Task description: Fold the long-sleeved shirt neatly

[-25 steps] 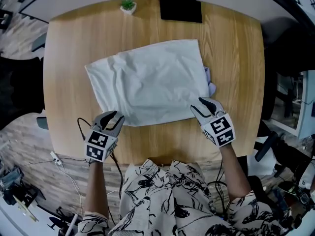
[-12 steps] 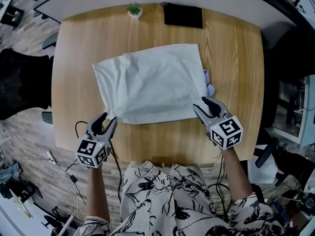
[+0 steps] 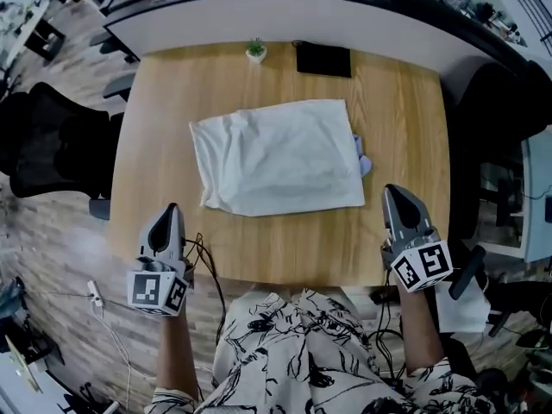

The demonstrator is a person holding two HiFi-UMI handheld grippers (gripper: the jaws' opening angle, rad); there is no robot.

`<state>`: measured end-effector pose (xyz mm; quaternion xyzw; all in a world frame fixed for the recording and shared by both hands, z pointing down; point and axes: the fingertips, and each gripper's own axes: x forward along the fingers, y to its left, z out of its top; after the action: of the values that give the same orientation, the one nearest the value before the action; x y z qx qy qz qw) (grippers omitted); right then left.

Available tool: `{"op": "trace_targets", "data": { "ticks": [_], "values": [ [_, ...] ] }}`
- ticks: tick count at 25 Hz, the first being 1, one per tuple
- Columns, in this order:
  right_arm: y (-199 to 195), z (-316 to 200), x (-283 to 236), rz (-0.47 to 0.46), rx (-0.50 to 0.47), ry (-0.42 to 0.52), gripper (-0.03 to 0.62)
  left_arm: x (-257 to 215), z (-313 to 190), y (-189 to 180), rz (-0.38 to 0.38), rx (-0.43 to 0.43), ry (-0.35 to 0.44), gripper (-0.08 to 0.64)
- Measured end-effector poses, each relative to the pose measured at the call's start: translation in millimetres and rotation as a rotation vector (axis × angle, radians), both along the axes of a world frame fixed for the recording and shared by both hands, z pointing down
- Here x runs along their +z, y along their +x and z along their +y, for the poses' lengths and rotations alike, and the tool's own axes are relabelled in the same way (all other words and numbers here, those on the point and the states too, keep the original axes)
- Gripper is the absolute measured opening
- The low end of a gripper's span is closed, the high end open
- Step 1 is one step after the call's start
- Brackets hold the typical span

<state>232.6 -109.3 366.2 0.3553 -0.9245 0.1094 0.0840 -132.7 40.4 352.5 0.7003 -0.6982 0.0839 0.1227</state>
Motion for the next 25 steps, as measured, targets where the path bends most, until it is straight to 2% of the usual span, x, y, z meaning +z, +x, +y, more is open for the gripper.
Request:
{"op": "trace_targets", "data": {
  "ticks": [4, 9, 15, 18, 23, 25],
  "values": [
    [4.0, 43.8, -43.3, -0.075, 0.067, 0.095, 0.006, -42.3, 37.3, -0.8, -0.058, 0.01, 0.103, 0.003],
    [0.9, 118.3, -80.4, -0.064, 0.151, 0.201, 0.006, -71.1, 117.4, -11.6, -0.115, -0.002, 0.187, 0.003],
    [7.0, 198.2, -106.1, -0.062, 0.213, 0.252, 0.006, -97.8, 195.0, -19.9, -0.111, -0.029, 0.306, 0.003],
    [16.9, 230.1, -122.4, -0.07, 0.241, 0.281, 0.006, -110.0, 217.8, -20.3, -0.108, -0.032, 0.34, 0.003],
    [31.3, 273.8, -154.0, -0.148, 0.273, 0.328, 0.006, -120.9, 248.2, -19.9, -0.126, -0.008, 0.353, 0.003],
    [38.4, 288.2, -162.8, -0.128, 0.285, 0.366, 0.006, -123.3, 256.6, -17.5, -0.119, 0.0, 0.349, 0.003]
  ]
}}
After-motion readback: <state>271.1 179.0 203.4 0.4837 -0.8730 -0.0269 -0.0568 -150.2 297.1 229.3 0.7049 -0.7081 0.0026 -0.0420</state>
